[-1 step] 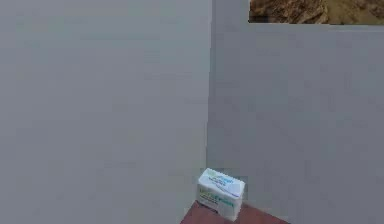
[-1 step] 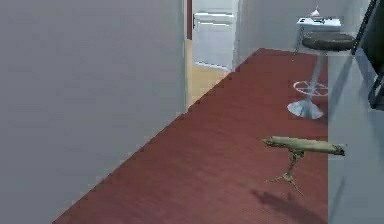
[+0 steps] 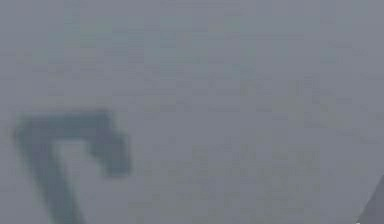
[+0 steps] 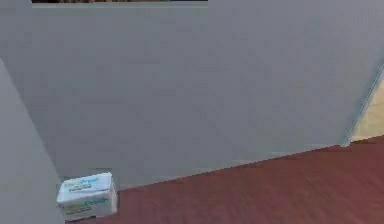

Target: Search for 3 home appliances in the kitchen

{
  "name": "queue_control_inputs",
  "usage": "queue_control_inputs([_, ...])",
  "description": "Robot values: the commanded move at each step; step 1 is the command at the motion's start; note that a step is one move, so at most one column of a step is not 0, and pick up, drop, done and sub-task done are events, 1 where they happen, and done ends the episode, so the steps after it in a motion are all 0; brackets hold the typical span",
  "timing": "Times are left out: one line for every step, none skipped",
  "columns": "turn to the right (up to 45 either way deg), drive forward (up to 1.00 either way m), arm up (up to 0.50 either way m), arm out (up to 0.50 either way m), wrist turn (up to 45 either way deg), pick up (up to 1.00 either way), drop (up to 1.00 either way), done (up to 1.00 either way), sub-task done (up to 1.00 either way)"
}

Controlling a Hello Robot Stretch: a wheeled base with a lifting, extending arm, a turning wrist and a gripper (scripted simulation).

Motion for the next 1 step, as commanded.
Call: queue_control_inputs([-45.0, 0.0, 0.0, 0.0, 0.0, 0.0, 0.0, 0.0, 0.0])
